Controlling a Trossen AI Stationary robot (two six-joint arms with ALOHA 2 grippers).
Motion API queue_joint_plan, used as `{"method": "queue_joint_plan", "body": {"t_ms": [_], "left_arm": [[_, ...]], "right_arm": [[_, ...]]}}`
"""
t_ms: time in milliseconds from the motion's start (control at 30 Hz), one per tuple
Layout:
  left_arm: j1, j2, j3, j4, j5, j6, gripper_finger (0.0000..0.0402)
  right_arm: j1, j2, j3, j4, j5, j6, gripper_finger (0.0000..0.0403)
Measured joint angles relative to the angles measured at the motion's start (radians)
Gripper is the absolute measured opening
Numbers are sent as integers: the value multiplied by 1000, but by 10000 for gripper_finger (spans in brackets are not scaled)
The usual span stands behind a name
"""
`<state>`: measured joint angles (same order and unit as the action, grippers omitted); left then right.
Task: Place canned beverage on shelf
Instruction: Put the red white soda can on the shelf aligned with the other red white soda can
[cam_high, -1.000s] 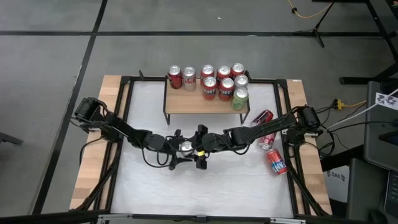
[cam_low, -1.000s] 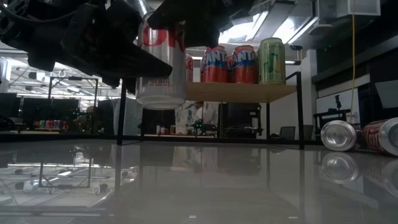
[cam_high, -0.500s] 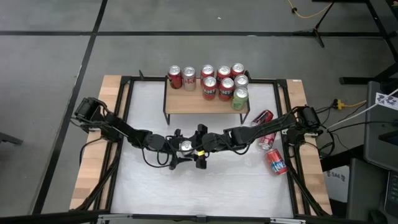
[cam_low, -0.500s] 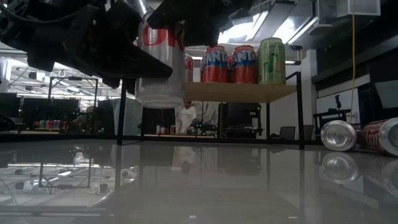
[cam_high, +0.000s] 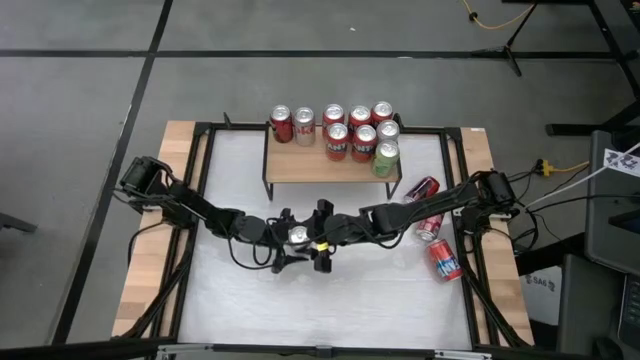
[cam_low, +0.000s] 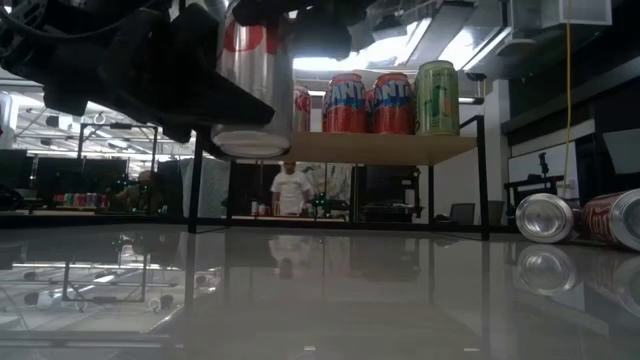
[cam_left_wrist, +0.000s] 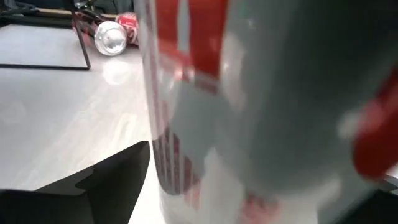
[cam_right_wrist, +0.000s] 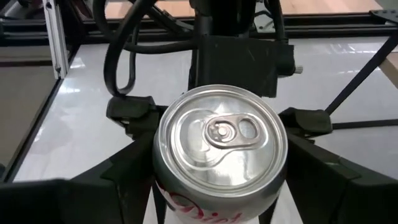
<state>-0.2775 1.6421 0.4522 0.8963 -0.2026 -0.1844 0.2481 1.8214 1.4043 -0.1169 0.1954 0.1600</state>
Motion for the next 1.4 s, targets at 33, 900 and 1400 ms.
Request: {"method": "queue_joint_plan", "body": {"t_ms": [33, 900, 1400], "left_arm": [[0, 0, 0, -3, 6, 0, 385], [-68, 0, -71, -22, 6, -127, 386], [-137, 0, -71, -20, -48, -128, 386]], "right_arm": [[0, 0, 12, -22, 3, 0, 289], [-44, -1, 369, -381, 298, -61, 289], [-272, 22, 384, -346, 335, 14, 289]]}}
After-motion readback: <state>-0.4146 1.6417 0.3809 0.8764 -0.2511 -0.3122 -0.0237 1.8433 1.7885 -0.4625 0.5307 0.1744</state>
